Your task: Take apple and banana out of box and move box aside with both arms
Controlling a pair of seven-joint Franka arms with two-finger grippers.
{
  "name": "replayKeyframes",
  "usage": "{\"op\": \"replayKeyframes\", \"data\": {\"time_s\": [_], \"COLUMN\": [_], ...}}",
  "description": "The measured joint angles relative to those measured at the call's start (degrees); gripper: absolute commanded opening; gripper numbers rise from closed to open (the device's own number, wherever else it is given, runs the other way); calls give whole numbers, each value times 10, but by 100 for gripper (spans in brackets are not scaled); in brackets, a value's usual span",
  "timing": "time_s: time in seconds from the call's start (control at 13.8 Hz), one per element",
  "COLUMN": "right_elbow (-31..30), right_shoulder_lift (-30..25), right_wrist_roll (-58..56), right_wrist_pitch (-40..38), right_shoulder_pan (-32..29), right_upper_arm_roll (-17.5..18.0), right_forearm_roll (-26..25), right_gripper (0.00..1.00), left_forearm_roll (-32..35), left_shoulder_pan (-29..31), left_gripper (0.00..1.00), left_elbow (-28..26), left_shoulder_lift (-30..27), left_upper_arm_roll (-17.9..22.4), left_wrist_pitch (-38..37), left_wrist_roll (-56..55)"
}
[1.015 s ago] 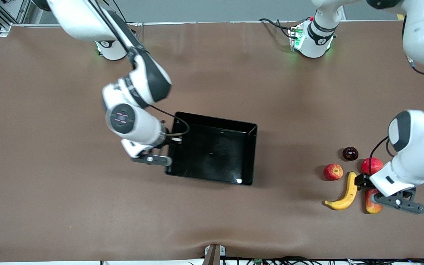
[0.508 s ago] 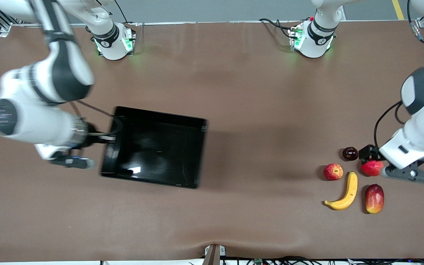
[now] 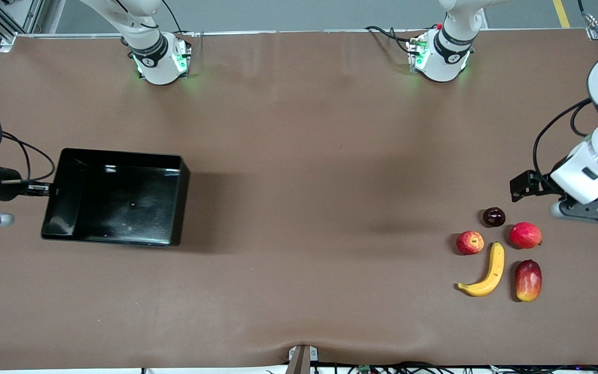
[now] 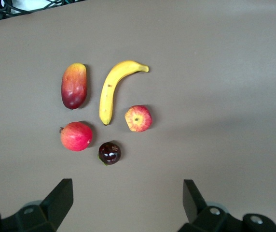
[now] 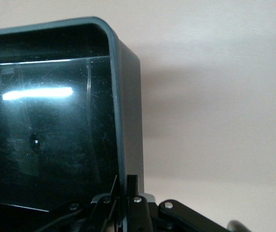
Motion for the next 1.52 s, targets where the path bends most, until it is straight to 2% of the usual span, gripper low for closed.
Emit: {"op": "replayKeyframes", "data": {"time_s": [0.22, 0.51, 0.73, 0.8, 0.87, 0.94, 1.09, 1.16, 1.31, 1.52], "right_elbow": [-56, -64, -87, -104, -116, -116, -105, -84, -15, 90], "right_shoulder_lift": [7, 44, 65, 67, 67, 65, 61, 58, 51, 41], "right_wrist_roll": [-29, -106, -121, -121, -121, -121, -128, -138, -164, -227], "right_wrist_pitch": [78, 127, 167, 190, 202, 201, 168, 126, 37, -5], "right_shoulder_pan": [-30, -74, -87, -87, -87, -87, -88, -87, -87, -78], "right_upper_arm_roll": [1, 1, 1, 2, 3, 3, 5, 7, 11, 21], "right_forearm_roll": [-9, -13, -13, -13, -13, -13, -12, -12, -11, -9], "right_gripper": [0, 0, 0, 6, 86, 100, 100, 100, 100, 100], "left_forearm_roll": [-4, -9, -35, -42, -44, -45, -47, -48, -49, -49], "left_shoulder_pan": [1, -8, -71, -98, -124, -144, -159, -159, -165, -187], "left_gripper": [100, 100, 100, 100, 100, 100, 100, 100, 100, 100], "left_elbow": [0, 1, -1, -2, -3, -4, -4, -4, -4, -5], "left_shoulder_lift": [-32, -72, -102, -109, -115, -118, -119, -119, -120, -126], "left_upper_arm_roll": [0, 5, 56, 79, 102, 122, 145, 151, 161, 176], "left_wrist_pitch": [-16, -64, -115, -125, -129, -131, -131, -131, -131, -134], "left_wrist_roll": [0, -1, -42, -57, -65, -68, -68, -68, -68, -69]}}
